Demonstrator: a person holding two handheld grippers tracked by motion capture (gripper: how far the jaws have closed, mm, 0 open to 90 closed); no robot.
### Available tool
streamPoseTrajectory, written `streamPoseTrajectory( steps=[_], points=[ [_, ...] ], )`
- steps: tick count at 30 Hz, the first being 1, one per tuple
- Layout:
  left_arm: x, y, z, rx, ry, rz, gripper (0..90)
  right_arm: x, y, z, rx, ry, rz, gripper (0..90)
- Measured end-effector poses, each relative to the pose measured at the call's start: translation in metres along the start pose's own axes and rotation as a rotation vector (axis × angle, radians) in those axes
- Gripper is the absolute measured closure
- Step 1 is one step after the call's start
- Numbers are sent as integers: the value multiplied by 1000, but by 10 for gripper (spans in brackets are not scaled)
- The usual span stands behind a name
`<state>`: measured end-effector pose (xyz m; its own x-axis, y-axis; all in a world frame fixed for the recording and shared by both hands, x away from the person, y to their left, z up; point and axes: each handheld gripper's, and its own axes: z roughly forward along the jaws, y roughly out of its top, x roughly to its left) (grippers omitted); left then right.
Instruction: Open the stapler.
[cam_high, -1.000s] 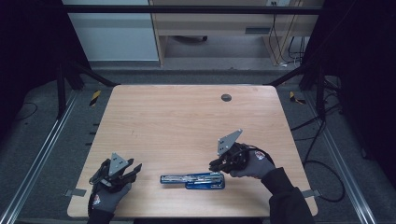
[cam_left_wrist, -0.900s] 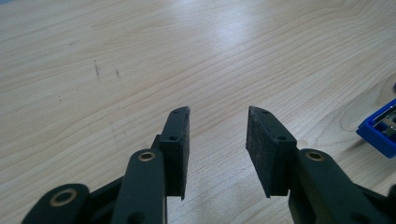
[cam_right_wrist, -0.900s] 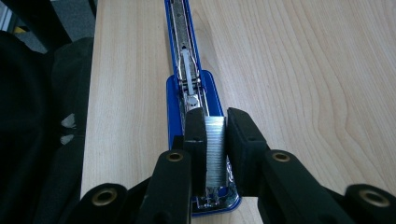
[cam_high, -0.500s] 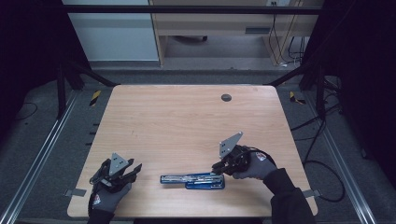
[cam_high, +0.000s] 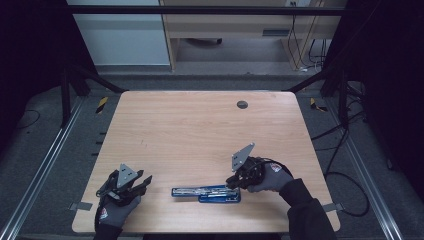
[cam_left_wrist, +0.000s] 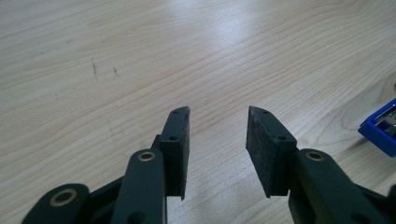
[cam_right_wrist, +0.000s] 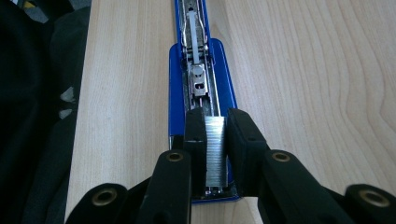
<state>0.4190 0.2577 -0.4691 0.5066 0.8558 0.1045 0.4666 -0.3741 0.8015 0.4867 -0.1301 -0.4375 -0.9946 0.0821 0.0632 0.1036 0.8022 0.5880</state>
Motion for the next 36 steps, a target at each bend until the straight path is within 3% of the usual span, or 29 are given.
streamPoseTrajectory(
  steps=[36],
  points=[
    [0,0,2,6,2,1,599,1,-4,6,35,23,-33,786]
  ],
)
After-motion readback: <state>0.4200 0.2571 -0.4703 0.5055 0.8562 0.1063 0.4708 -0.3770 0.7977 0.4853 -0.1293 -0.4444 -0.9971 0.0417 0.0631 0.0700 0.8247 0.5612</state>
